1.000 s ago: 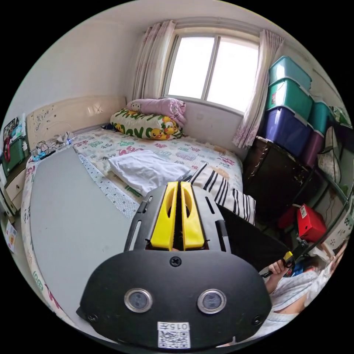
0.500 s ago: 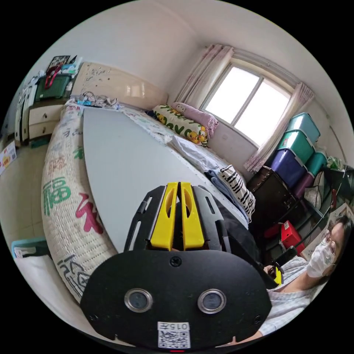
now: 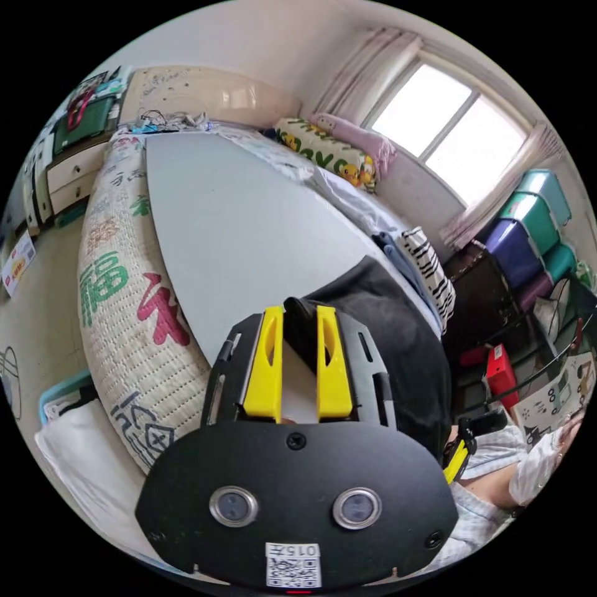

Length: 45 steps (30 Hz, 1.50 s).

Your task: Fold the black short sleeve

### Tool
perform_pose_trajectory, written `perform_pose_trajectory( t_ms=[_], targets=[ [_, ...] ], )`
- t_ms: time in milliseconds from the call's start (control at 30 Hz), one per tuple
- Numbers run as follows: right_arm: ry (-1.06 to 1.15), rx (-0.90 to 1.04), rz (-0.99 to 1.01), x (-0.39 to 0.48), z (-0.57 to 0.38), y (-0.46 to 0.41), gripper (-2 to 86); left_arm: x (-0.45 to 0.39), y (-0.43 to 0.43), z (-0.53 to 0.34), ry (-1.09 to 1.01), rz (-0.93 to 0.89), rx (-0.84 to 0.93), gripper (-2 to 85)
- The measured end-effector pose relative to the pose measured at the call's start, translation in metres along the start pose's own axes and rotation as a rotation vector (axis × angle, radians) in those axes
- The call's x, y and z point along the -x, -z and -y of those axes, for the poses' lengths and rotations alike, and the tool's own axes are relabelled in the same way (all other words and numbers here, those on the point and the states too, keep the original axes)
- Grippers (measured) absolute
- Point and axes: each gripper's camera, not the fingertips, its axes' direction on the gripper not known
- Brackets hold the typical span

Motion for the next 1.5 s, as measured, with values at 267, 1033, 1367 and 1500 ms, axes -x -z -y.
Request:
perform_pose_trajectory(
  t_ms=[267, 1033, 1367, 1500],
  targets=[
    [0.029, 0.099, -0.020, 0.027, 0.018, -0.018, -0.2, -0.099, -0.067, -0.026, -0.080, 0.172, -0.020, 1.7],
    [0.213, 0.330, 0.205, 0.054, 0.142, 0.008, -0.5, -0.158, -0.208, -0.150, 0.125, 0.065, -0.122, 6.3],
    [-0.058, 0.360, -0.370, -0.076, 0.292, 0.020, -0.8, -0.114, -0.265, -0.221, 0.266, -0.194, -0.191, 16.3],
    [-0.166, 0.522, -0.335, -0.113, 0.315, -0.022, -0.6, -0.101, -0.276, -0.245, 0.326, -0.191, -0.221, 16.4]
  ],
)
